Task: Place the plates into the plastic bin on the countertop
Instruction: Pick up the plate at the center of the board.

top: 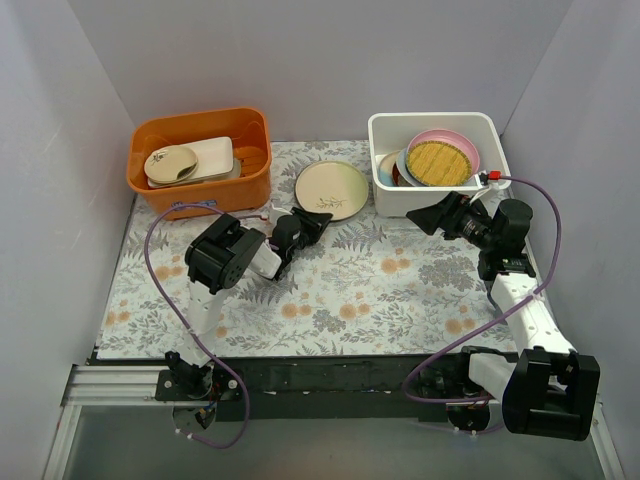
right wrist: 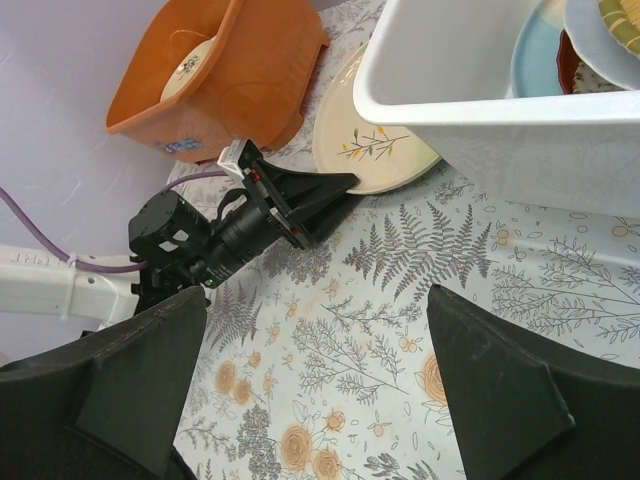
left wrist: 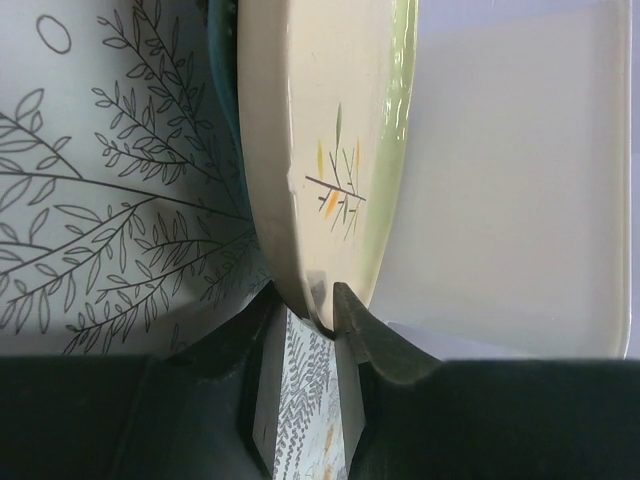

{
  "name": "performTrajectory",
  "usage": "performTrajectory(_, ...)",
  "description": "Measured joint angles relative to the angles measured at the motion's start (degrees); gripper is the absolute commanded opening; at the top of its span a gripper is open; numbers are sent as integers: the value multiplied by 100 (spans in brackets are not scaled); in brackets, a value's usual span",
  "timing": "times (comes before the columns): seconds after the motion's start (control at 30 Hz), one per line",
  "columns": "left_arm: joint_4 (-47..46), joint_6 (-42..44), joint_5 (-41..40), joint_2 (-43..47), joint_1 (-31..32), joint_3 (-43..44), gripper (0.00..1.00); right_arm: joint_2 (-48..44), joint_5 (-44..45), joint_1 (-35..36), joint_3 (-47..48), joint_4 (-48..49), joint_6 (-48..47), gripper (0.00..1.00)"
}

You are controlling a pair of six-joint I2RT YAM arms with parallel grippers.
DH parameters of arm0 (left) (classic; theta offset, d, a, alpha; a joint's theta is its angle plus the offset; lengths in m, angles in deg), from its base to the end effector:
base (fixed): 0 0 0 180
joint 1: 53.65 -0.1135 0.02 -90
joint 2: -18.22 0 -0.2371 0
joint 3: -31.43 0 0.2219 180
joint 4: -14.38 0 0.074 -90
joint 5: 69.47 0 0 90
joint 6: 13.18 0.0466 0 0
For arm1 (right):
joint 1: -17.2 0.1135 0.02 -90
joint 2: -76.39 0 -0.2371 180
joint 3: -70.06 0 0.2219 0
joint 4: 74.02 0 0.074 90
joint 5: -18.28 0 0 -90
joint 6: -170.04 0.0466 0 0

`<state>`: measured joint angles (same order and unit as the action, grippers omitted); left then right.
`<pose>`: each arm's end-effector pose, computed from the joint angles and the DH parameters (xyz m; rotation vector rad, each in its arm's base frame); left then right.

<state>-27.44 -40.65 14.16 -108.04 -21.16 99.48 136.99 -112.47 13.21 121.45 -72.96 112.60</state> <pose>0.3339 -0.2065 0.0821 -1.5798 1.5867 -1.5845 0.2324 0.0143 0.2691 0.0132 1.7762 0.9702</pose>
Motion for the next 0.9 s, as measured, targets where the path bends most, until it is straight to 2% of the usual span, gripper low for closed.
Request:
performTrajectory(0.43,197,7,4,267,26,-236,0,52,-24,0,-2,22,2,98)
performTrajectory(0.9,304,70,37,1080,160,-1086,0,52,-37,0,-4,24,0,98)
